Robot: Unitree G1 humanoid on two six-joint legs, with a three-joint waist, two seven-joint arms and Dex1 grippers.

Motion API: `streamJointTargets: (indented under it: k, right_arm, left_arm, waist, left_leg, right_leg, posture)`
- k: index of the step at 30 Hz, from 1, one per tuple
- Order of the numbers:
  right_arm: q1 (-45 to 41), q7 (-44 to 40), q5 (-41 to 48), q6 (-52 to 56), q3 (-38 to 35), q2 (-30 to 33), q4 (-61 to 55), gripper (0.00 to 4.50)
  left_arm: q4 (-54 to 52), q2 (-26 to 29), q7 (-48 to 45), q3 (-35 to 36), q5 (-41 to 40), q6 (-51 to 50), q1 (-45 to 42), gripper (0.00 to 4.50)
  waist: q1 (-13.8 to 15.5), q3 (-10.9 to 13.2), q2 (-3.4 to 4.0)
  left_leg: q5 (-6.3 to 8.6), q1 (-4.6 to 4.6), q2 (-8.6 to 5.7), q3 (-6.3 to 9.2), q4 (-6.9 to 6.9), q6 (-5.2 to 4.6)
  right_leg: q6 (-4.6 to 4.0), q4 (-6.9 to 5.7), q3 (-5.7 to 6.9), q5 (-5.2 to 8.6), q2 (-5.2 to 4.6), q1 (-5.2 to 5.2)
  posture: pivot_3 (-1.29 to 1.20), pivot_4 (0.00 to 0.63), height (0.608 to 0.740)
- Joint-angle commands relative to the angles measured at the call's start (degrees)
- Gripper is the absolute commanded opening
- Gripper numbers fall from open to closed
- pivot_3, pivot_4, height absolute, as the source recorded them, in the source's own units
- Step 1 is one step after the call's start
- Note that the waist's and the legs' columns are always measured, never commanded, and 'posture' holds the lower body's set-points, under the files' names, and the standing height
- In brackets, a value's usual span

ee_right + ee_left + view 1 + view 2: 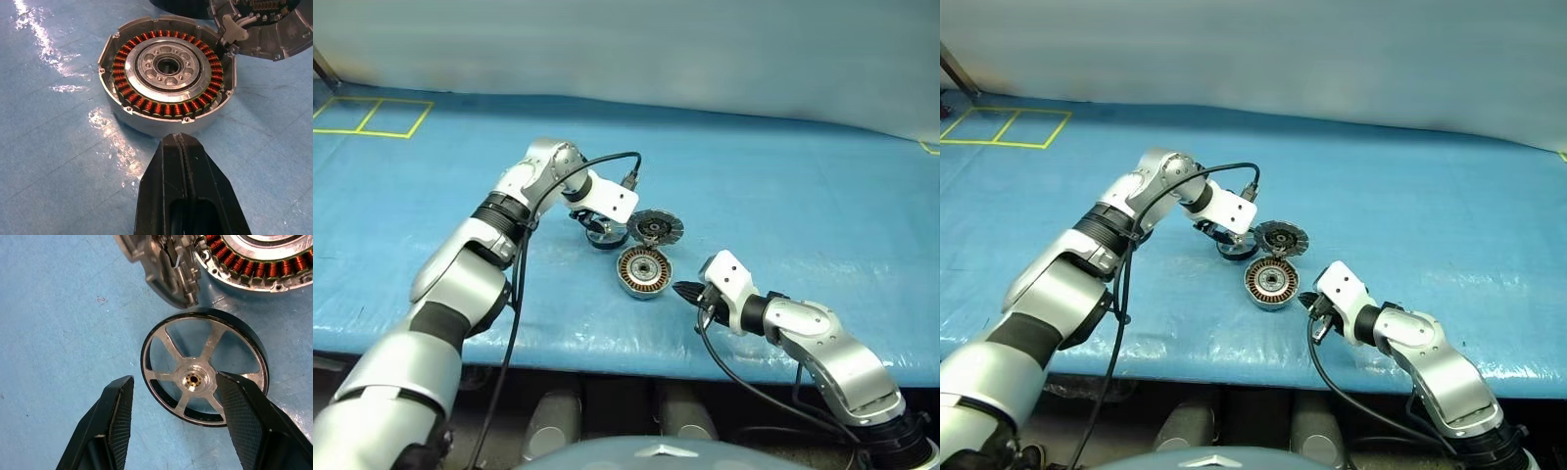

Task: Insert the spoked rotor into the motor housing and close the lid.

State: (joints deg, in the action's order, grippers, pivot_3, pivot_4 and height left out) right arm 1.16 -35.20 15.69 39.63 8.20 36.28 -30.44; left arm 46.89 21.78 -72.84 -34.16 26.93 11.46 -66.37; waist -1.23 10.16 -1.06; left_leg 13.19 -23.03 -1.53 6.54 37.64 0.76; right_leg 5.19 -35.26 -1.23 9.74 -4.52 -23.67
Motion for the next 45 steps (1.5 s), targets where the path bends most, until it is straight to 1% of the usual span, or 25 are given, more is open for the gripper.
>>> streamJointTargets:
  k: [1,14,23,26,32,34,37,41,45]
  right_arm:
    - [-1.0,-0.3,-0.5,-0.6,-0.1,0.5,-0.5,0.00]
    - [-0.6,0.1,-1.2,-0.4,-0.3,0.5,-1.0,0.00]
    - [-0.5,0.3,-1.9,-0.7,-0.1,0.2,-0.9,0.00]
    - [-0.5,0.3,-2.0,-0.7,-0.2,0.1,-0.9,0.00]
    - [-0.8,0.4,-2.0,-0.8,-0.2,-0.1,-0.7,0.00]
    - [-0.9,0.4,-2.1,-0.9,-0.2,-0.2,-0.5,0.00]
    - [-1.0,0.5,-2.1,-0.9,-0.1,-0.3,-0.5,0.00]
    - [-1.0,0.5,-2.0,-1.0,-0.1,-0.7,-0.3,0.00]
    - [-1.1,0.6,-2.0,-1.3,-0.2,-1.1,0.0,0.00]
  left_arm:
    - [-2.3,0.3,-0.4,0.3,0.2,-0.3,0.0,2.89]
    - [0.6,-1.0,1.2,-1.0,2.2,1.5,0.8,2.89]
    - [2.1,-1.3,1.9,-2.3,3.6,2.9,1.2,2.89]
    - [2.6,-1.4,2.3,-2.6,4.0,2.9,1.6,2.35]
    - [3.3,-1.4,2.6,-2.6,4.5,2.7,2.2,2.35]
    - [3.5,-1.4,3.1,-2.5,4.5,2.7,2.4,1.99]
    - [3.7,-1.2,4.0,-2.0,4.1,3.1,2.7,1.99]
    - [2.8,-0.5,4.6,0.2,1.6,3.6,3.9,1.99]
    - [0.9,1.6,5.5,1.7,0.3,4.5,5.6,1.99]
  waist:
    - [0.0,0.0,0.00]
    - [0.0,0.0,0.00]
    - [0.0,0.0,0.00]
    - [0.0,0.0,0.00]
    - [0.0,0.0,0.00]
    - [0.0,0.0,0.00]
    - [0.0,0.0,0.00]
    - [0.0,0.0,0.00]
    - [-0.1,0.0,0.00]
  left_leg:
    - [0.00,0.00,0.00,0.00,0.01,0.00]
    - [0.00,0.00,-0.01,0.00,0.11,0.00]
    - [0.00,0.16,0.00,-0.01,0.28,0.00]
    - [0.00,0.19,0.01,-0.01,0.28,0.00]
    - [0.00,0.17,0.00,-0.01,0.27,0.00]
    - [0.00,0.17,0.00,-0.01,0.27,-0.01]
    - [0.00,0.19,0.00,-0.01,0.27,0.00]
    - [0.00,0.19,0.01,-0.01,0.27,0.00]
    - [0.00,0.20,0.01,-0.01,0.26,0.00]
  right_leg:
    - [0.00,-0.01,0.00,0.00,0.00,0.00]
    - [0.00,-0.13,-0.01,0.00,0.00,0.00]
    - [-0.20,-0.58,-0.03,0.13,0.00,-0.02]
    - [-0.22,-0.61,-0.04,0.14,0.01,-0.02]
    - [-0.21,-0.60,-0.04,0.14,0.01,-0.03]
    - [-0.21,-0.60,-0.04,0.14,0.01,-0.02]
    - [-0.21,-0.61,-0.04,0.14,0.01,-0.02]
    - [-0.22,-0.61,-0.04,0.14,0.01,-0.02]
    - [-0.21,-0.61,-0.04,0.14,0.01,-0.03]
  posture:
    - [0.00,0.150,0.740]
    - [0.00,0.150,0.740]
    - [0.00,0.150,0.740]
    - [0.00,0.150,0.740]
    - [0.00,0.150,0.740]
    - [0.00,0.150,0.740]
    - [0.00,0.150,0.740]
    - [0.00,0.150,0.740]
    - [0.00,0.150,0.740]
